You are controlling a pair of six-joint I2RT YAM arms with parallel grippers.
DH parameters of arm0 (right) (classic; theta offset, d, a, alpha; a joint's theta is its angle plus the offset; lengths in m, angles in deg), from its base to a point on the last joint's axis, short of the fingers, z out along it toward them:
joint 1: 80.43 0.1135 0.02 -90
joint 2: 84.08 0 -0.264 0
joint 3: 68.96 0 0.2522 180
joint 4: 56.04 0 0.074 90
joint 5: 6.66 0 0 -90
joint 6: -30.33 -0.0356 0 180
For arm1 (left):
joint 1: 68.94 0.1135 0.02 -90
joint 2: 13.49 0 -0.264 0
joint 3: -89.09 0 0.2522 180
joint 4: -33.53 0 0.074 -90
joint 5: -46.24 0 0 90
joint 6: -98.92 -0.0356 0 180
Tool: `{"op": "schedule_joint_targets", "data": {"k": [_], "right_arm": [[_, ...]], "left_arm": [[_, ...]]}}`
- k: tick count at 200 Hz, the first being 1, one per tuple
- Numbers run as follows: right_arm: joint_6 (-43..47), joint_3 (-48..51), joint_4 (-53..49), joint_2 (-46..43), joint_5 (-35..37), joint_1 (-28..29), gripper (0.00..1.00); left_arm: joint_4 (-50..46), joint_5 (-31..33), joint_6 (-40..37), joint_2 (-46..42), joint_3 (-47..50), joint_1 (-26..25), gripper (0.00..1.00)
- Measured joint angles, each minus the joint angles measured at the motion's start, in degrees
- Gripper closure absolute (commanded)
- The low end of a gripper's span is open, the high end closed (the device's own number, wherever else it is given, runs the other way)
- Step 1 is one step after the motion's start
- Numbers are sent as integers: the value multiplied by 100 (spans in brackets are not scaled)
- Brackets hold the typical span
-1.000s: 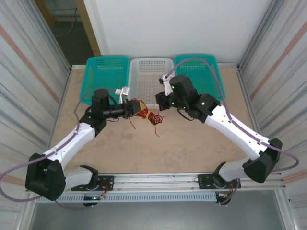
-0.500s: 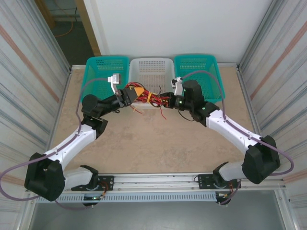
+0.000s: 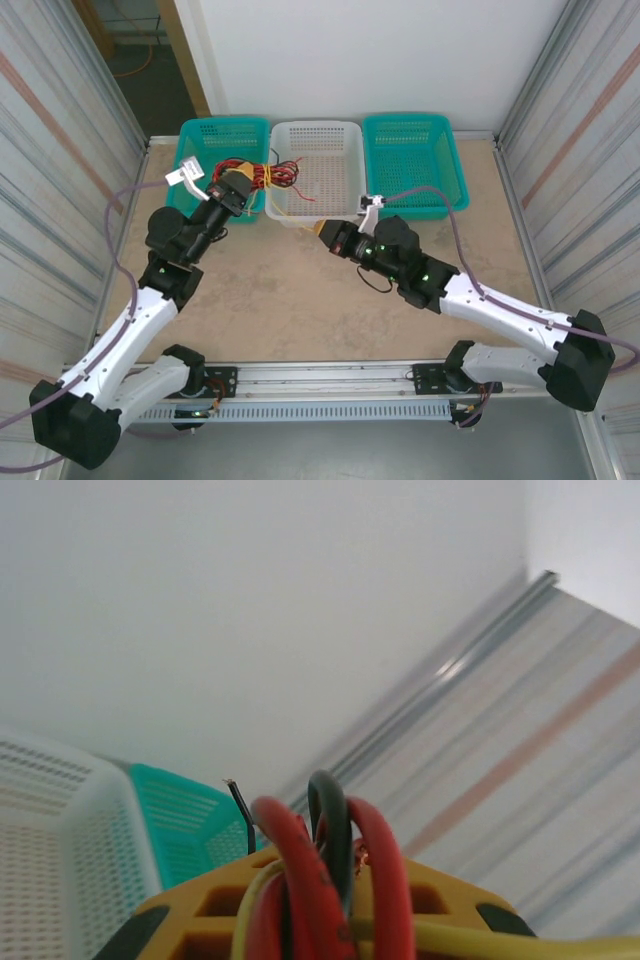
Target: Untangle the cables
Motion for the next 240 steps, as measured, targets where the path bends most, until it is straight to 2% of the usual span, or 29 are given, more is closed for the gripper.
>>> {"op": "schedule_joint_targets", "data": {"k": [17, 38, 79, 99, 113, 155, 184, 211, 240], "right_arm": [[295, -444, -472, 15, 267, 326, 100], [787, -1154, -979, 15, 442, 470, 100], [1652, -2533, -1882, 221, 398, 72, 100], [1871, -3027, -2192, 503, 173, -337, 100], [1998, -3287, -2352, 684, 31, -584, 100], [2090, -3866, -2658, 1047, -710, -1554, 100], [2135, -4275, -2922, 1412, -1342, -2164, 100], [2120, -4282, -3029, 1574, -1888, -2651, 100], [2028, -4033, -2859, 1663, -2354, -2949, 100]], "left_arm": [[-212, 208, -125, 0, 227, 31, 100], [-422, 302, -170, -24, 599, 66, 100], [-741, -140, -238, -262, 874, 57, 100], [-721, -568, -234, -302, 874, 61, 100], [-555, -1121, -186, -186, 876, 68, 100], [1045, -2677, 608, 402, 1106, 55, 100], [1484, -3578, 870, 774, 715, -243, 100], [1539, -4127, 909, 953, 162, -702, 100], [1606, -4380, 911, 1008, -385, -981, 100]]}}
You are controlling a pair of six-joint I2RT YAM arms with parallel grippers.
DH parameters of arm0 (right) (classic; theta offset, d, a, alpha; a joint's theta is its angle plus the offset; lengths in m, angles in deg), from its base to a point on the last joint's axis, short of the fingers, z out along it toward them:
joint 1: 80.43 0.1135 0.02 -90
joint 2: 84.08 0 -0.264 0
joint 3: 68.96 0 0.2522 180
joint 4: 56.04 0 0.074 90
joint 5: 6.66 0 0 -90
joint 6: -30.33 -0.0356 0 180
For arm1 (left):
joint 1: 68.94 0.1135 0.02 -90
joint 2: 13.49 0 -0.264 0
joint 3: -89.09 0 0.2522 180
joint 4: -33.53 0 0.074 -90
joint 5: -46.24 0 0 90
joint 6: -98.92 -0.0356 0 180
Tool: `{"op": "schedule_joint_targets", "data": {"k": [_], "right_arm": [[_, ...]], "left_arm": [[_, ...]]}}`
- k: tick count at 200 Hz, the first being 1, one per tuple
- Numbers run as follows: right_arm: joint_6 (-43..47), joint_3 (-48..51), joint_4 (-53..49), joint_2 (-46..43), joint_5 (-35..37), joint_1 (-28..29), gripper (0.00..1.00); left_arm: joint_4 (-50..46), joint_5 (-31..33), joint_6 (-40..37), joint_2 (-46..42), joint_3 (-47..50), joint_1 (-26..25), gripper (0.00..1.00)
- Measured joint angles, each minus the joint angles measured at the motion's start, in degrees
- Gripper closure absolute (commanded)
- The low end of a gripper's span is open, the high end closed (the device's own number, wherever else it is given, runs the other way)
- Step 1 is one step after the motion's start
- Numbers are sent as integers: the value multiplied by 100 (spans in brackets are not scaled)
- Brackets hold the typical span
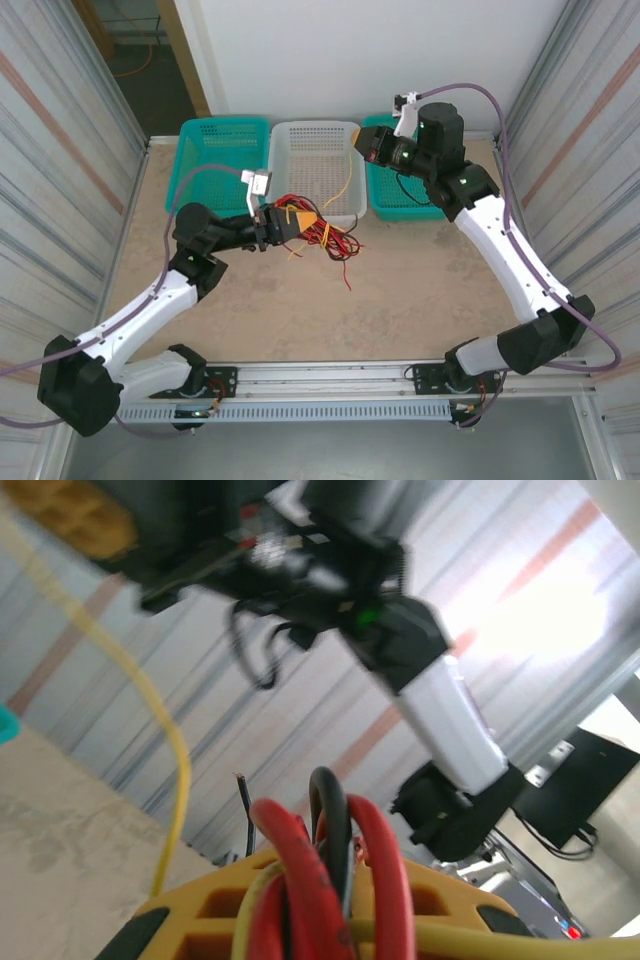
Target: Untangle the cables
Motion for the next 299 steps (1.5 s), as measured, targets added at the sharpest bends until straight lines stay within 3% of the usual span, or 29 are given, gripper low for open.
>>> {"op": "schedule_joint_targets", "data": {"k": [58, 88, 133, 161, 190, 217, 256, 299], "right_arm": [[-927, 1709, 1528, 382, -1012, -166, 100], [-1342, 2479, 2100, 455, -1003, 96, 100], [-1694, 3342, 2793, 400, -695, 870, 100], [-1709, 3672, 2774, 44, -398, 1316, 100], [-1325, 3541, 2299, -507, 63, 1884, 100], [-844, 3121, 1757, -953, 380, 2205, 100], [-92, 2061, 962, -1307, 772, 2144, 100], [332, 1091, 538, -1467, 704, 1338, 100]], "left_arm": [[275, 232, 111, 92, -286, 356, 100], [321, 1126, 61, 17, -129, 752, 100], [-103, 2800, -463, -553, 173, 935, 100], [-402, 3589, -566, -791, 520, 1429, 100], [-778, 4015, -632, -789, 741, 1869, 100], [-1067, 4059, -769, -817, 859, 1880, 100], [-1499, 3777, -981, -992, 1119, 1880, 100], [-1502, 2636, -1016, -1113, 1338, 1862, 100]]}}
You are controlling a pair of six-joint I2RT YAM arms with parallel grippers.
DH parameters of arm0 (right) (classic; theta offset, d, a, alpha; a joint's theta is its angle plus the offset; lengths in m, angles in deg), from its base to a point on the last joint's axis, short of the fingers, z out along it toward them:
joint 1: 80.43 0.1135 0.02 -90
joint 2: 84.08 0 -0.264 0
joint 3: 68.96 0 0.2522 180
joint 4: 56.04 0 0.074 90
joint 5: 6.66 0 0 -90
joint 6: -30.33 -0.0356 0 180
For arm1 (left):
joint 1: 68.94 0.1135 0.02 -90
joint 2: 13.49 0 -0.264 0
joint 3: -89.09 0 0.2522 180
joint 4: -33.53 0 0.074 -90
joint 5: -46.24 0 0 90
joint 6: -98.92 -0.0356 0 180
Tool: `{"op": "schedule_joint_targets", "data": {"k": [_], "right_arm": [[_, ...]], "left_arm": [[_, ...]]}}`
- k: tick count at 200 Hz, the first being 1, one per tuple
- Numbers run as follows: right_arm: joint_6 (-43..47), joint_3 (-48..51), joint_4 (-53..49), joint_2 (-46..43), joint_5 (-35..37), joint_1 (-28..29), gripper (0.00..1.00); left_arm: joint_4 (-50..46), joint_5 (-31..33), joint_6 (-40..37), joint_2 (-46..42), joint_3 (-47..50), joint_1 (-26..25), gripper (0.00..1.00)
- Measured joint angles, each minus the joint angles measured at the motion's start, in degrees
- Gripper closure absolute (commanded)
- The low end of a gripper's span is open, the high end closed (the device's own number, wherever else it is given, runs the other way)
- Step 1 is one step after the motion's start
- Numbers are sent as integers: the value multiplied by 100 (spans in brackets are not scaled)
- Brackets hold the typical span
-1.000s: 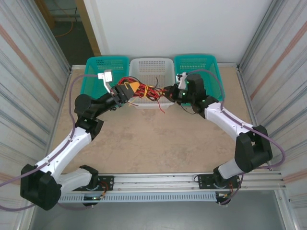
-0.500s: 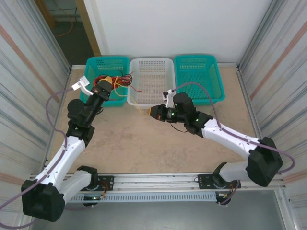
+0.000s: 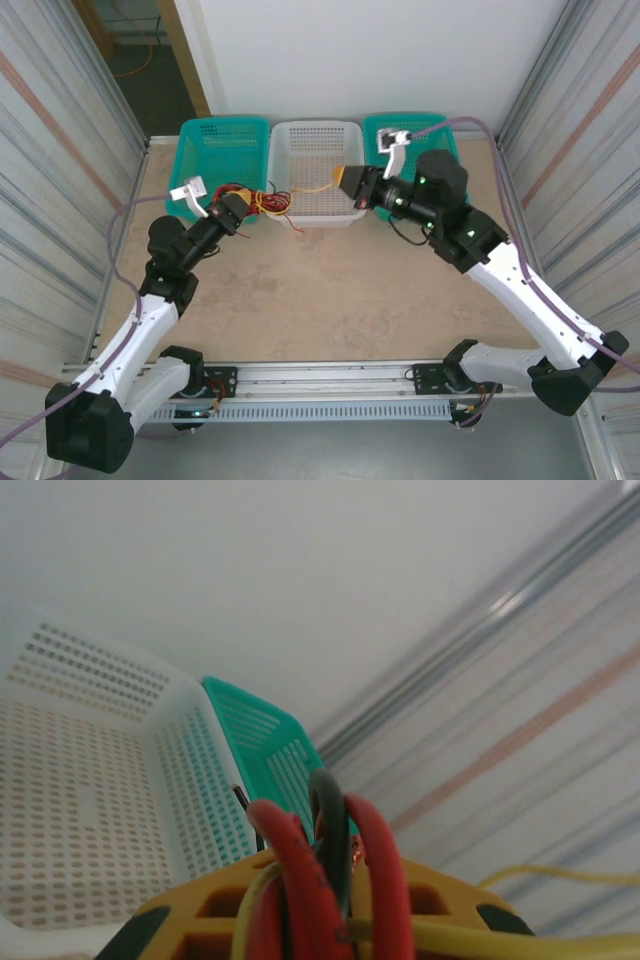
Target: Untangle the cables
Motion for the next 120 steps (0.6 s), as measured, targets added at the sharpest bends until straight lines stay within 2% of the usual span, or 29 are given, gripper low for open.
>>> {"op": "schedule_joint_targets", "data": {"k": [19, 63, 120], "right_arm": [[66, -153, -122, 11, -149, -356, 100], [103, -387, -278, 151, -507, -844, 100], [39, -680, -354, 610, -931, -2146, 100]], "left_arm": [[-9, -468, -155, 44, 13, -192, 100], [-450, -1309, -820, 365, -103, -1152, 100], [-136, -2417, -778, 793, -448, -1200, 100]]}}
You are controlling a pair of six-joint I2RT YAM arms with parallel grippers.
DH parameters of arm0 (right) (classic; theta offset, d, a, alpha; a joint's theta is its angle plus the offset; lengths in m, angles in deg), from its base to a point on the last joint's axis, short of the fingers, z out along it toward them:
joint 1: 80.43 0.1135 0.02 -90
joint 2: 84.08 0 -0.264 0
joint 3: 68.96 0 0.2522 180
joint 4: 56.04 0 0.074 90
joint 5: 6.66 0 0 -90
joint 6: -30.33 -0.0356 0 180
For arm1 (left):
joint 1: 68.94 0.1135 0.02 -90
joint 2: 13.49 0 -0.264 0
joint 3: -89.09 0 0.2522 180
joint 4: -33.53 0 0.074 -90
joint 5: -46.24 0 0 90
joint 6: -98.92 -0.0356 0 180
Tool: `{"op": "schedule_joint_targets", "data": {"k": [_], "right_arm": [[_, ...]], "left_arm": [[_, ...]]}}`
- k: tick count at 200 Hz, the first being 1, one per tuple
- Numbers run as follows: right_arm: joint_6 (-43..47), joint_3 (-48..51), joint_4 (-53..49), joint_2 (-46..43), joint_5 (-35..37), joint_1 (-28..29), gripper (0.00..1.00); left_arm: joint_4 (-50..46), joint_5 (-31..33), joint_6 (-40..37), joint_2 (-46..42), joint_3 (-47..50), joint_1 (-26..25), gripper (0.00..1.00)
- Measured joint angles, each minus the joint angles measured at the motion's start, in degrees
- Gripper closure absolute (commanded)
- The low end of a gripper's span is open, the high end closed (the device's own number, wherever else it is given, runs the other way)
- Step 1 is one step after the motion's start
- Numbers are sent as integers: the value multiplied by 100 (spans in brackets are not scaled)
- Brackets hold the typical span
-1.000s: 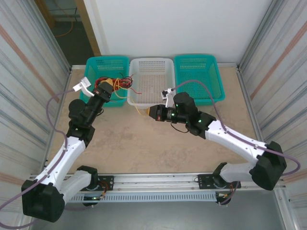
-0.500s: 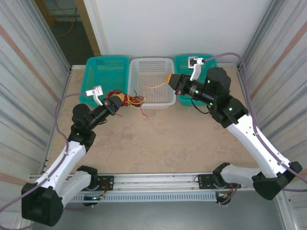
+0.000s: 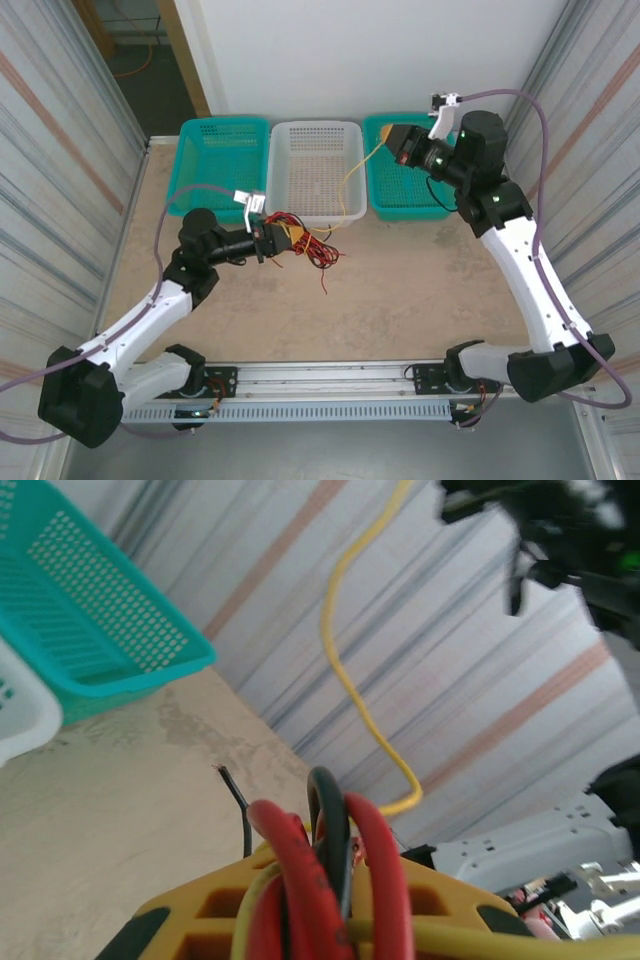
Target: Untangle the cables
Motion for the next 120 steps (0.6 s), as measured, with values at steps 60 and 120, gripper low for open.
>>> {"op": "schedule_joint_targets", "data": {"k": [60, 120], "right_arm": [[-411, 315, -72, 487, -173, -1110, 100], [-461, 1552, 136, 839, -225, -942, 100]], "left_arm": [[855, -472, 645, 22, -337, 0, 100], [2345, -501, 2177, 339, -1078, 50, 100]]}}
